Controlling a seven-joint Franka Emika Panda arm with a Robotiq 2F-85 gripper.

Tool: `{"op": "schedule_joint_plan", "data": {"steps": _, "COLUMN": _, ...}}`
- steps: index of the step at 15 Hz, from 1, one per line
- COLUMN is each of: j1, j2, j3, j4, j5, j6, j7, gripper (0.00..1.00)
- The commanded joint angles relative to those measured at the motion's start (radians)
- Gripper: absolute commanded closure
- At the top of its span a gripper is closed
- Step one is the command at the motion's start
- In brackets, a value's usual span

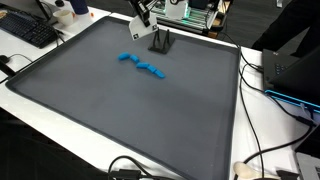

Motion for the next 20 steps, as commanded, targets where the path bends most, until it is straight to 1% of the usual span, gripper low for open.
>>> {"op": "schedule_joint_plan", "data": {"steps": 1, "j1": -0.001, "j2": -0.090, "j3": 0.000, "j4": -0.106, "j5": 0.085, "j6": 0.042, "j7": 0.097, "gripper": 0.99}}
{"op": "schedule_joint_plan", "data": {"steps": 6, "j1": 0.000, "j2": -0.122, "j3": 0.008, "j4": -0.179, "j5": 0.159, "j6": 0.083, "j7": 0.190, "gripper": 0.99}}
{"op": "schedule_joint_plan", "data": {"steps": 9, "j1": 0.002, "j2": -0.124, "j3": 0.014, "j4": -0.219, "j5": 0.210, "j6": 0.124, "j7": 0.220, "gripper": 0.99}}
{"op": "schedule_joint_plan", "data": {"steps": 15, "j1": 0.006, "j2": -0.120, "j3": 0.023, "j4": -0.300, "j5": 0.316, "j6": 0.255, "j7": 0.257, "gripper": 0.99}}
{"op": "schedule_joint_plan", "data": {"steps": 18, "j1": 0.008, "j2": -0.129, "j3": 0.027, "j4": -0.343, "j5": 0.338, "j6": 0.322, "j7": 0.290, "gripper": 0.99}}
{"op": "schedule_joint_plan", "data": {"steps": 20, "j1": 0.012, "j2": -0.126, "j3": 0.031, "j4": -0.363, "j5": 0.330, "j6": 0.376, "j7": 0.328, "gripper": 0.99}}
